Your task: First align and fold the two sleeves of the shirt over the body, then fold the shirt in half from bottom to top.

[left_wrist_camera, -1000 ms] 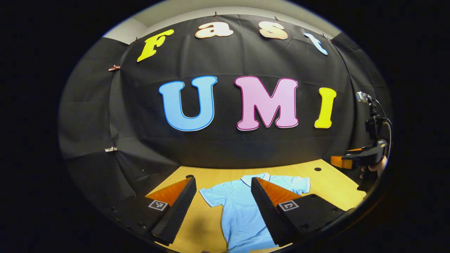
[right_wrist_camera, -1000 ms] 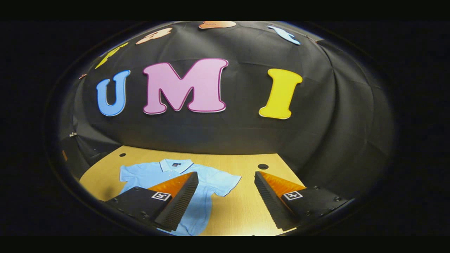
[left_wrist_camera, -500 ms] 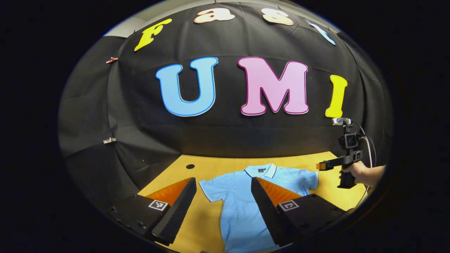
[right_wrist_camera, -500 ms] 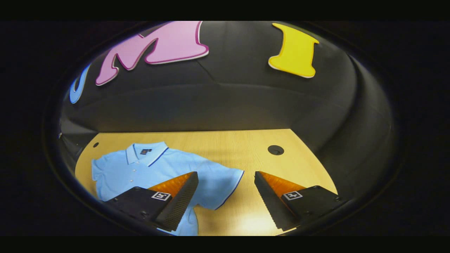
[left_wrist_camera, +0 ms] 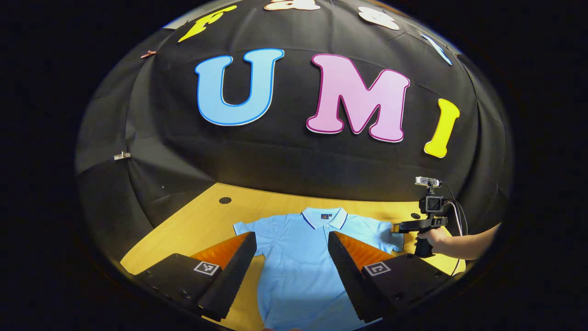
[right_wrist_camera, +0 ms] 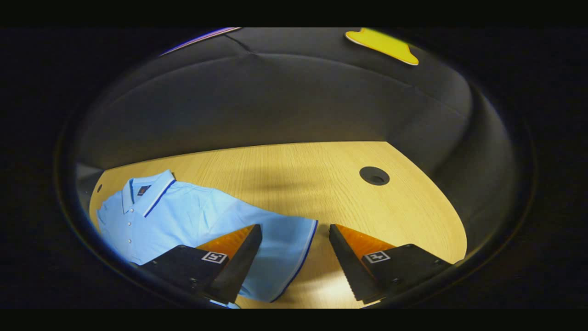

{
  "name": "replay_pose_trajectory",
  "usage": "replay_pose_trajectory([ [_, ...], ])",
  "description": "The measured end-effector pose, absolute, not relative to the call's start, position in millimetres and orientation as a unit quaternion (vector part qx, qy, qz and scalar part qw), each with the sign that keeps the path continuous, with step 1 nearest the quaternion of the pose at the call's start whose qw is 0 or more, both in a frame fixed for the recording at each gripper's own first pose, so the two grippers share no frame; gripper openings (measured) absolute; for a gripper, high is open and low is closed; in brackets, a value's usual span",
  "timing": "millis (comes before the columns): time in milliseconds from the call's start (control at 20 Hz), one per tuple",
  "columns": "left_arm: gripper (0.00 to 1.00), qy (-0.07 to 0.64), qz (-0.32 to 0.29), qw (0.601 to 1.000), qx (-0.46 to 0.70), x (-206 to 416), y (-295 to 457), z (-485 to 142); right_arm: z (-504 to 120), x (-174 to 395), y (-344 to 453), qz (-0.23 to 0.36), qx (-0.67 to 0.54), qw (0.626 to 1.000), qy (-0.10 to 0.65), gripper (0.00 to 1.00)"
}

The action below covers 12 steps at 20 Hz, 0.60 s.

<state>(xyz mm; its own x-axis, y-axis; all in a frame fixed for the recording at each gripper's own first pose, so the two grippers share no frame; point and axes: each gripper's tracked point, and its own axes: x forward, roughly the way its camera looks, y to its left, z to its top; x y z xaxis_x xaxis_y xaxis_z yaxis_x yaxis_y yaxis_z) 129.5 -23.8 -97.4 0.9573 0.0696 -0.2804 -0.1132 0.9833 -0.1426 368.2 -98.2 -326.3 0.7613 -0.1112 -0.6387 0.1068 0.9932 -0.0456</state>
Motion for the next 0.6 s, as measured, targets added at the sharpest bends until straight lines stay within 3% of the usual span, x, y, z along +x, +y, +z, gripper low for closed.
replay_pose_trajectory([
  [50,0.98,0.143,0.045,0.986,-0.08,128.0,-25.8,-103.2,-328.5,371.1,-93.4,-0.055,-0.001,0.94,0.338,0.89],
  [150,0.98,0.147,0.045,0.985,-0.079,125.8,-28.0,-110.7,-329.0,373.7,-89.3,-0.038,-0.007,0.943,0.331,0.72],
  [350,0.98,0.157,0.056,0.982,-0.085,114.8,-24.7,-124.6,-328.8,373.9,-77.2,-0.019,-0.021,0.945,0.325,0.09],
  [400,0.98,0.161,0.06,0.981,-0.09,112.9,-23.4,-128.3,-329.9,374.5,-76.1,-0.02,-0.022,0.944,0.33,0.15],
  [450,0.98,0.164,0.067,0.979,-0.097,109.2,-19.7,-133.9,-329.5,373.7,-73.2,-0.019,-0.011,0.943,0.332,0.06],
  [600,0.98,0.163,0.077,0.979,-0.098,105.5,-10.5,-137.8,-324.8,369.8,-70.5,-0.017,-0.012,0.944,0.33,0.06],
])
